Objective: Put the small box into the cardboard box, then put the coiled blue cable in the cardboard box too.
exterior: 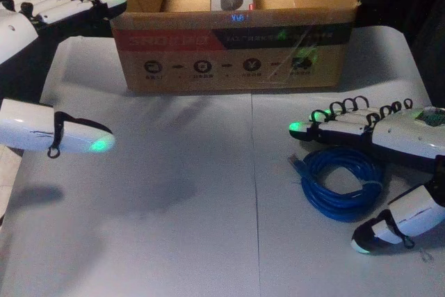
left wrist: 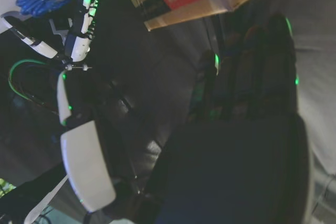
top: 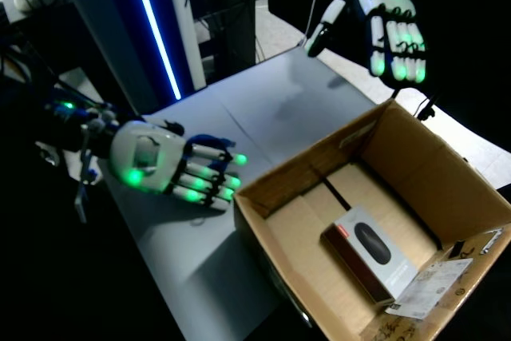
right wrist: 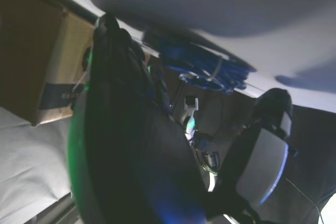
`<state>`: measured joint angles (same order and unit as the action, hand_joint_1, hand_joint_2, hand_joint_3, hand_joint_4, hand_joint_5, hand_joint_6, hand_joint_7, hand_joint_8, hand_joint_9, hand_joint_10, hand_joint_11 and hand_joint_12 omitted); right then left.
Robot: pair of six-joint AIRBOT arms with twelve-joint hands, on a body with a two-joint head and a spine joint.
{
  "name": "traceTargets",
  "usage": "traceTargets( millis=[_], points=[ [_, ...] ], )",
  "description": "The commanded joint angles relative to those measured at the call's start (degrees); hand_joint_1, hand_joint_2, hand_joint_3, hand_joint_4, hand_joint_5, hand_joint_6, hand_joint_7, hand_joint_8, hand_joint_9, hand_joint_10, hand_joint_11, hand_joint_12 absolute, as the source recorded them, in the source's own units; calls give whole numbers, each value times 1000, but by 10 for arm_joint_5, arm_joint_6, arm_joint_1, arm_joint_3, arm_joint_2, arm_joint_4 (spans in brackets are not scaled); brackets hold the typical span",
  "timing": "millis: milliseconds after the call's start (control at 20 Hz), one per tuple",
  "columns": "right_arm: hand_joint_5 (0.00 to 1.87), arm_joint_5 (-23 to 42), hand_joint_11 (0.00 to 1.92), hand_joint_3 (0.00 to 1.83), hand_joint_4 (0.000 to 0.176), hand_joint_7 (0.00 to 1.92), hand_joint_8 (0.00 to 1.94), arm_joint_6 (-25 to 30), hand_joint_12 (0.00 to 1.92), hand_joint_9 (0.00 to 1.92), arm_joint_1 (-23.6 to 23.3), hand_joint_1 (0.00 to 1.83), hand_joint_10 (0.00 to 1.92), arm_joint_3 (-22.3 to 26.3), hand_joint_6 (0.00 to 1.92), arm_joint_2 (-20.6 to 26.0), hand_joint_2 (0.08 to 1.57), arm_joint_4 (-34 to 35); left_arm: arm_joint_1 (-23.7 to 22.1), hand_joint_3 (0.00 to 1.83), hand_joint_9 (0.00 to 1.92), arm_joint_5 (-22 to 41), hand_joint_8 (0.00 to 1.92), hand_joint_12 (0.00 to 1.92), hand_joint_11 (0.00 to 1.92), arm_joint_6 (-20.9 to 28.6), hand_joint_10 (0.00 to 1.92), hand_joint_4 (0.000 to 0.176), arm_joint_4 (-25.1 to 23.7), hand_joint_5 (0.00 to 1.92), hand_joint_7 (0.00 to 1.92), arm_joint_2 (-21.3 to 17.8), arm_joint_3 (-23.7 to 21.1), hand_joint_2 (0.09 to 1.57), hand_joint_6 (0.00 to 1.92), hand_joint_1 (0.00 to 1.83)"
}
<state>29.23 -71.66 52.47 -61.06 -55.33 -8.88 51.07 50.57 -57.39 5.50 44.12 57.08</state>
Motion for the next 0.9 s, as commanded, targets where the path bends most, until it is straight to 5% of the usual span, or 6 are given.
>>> traceTargets(
  millis=[0, 350, 650, 750, 800, 850],
  points=[
    [0, 54, 45, 7, 176, 0, 0, 3, 22, 0, -8, 887, 0, 1, 0, -4, 774, 3, -3, 4, 121, 72, 0, 461, 0, 4, 2, 165, 6, 107, 136, 2, 0, 801, 2, 586],
    [14, 19, 86, 11, 176, 0, 0, 3, 62, 16, -8, 965, 6, -21, 3, -34, 833, -4, -3, 1, 139, 74, 0, 523, 0, 6, 0, 164, 6, 114, 147, 4, 0, 816, 0, 605],
    [324, 14, 80, 0, 167, 254, 5, 3, 906, 380, -8, 1080, 17, -18, 3, -29, 872, -4, 1, 0, 144, 76, 0, 549, 0, 12, 0, 159, 6, 119, 148, 5, 0, 813, 1, 618],
    [573, 14, 286, 1, 15, 558, 37, 3, 1207, 693, -8, 1152, 144, -17, 6, -26, 940, -5, 4, 0, 148, 76, 0, 548, 0, 14, 1, 156, 6, 122, 144, 5, 0, 817, 2, 635],
    [681, 14, 363, 0, 0, 635, 76, 3, 1396, 438, -8, 1178, 1075, -16, 2, -25, 971, -5, 4, 1, 158, 77, 0, 597, 0, 15, 3, 152, 6, 125, 143, 5, 0, 821, 1, 631],
    [775, 15, 490, 0, 0, 457, 766, 3, 1562, 488, -8, 1206, 1409, -16, 7, -24, 1040, -6, 5, 0, 160, 78, 0, 617, 0, 15, 2, 159, 6, 125, 144, 5, 0, 817, 1, 621]
  ],
)
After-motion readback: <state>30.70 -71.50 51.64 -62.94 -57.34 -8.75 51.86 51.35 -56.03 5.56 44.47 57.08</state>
